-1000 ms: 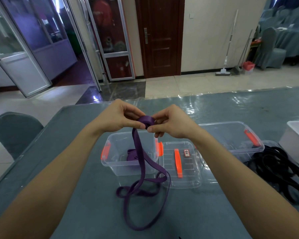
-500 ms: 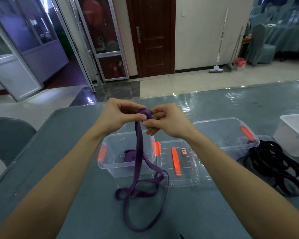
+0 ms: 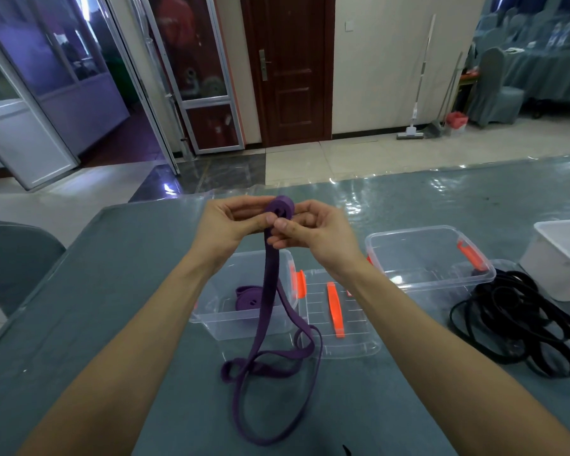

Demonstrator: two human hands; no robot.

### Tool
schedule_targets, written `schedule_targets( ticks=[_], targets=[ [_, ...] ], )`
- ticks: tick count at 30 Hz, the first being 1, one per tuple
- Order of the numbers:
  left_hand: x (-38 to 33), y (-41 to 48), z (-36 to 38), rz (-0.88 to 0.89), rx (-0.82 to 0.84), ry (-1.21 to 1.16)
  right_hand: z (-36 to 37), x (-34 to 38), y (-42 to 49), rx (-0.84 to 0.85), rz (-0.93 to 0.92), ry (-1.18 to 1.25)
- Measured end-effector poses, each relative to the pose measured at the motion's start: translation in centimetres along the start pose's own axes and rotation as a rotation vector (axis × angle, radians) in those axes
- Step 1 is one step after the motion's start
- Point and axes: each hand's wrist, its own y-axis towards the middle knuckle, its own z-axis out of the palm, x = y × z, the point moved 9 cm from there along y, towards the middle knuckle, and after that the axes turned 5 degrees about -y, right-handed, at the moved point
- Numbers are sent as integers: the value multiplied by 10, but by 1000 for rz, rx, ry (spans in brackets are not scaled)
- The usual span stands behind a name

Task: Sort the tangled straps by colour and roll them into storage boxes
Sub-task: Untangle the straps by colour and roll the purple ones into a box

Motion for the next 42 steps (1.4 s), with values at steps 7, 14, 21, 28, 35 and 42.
schedule_targets(
  ticks=[7, 14, 21, 28, 35, 42],
  targets=[
    [-32, 5, 1, -25, 224, 500, -5, 27, 7, 168, -43, -997],
    [-67, 18, 22, 46, 371, 881, 11, 40, 15, 309, -40, -790],
    [-84, 19, -8, 166, 42, 300, 3, 84, 22, 173, -246, -331],
    [-102, 30, 0, 204, -65, 20, 4, 114, 38, 45, -275, -5],
    [-76, 3, -2, 71, 20, 375, -5, 75, 11, 130, -106, -548],
    [-132, 24, 11, 282, 130, 696, 6, 122, 26, 80, -261, -704]
  ],
)
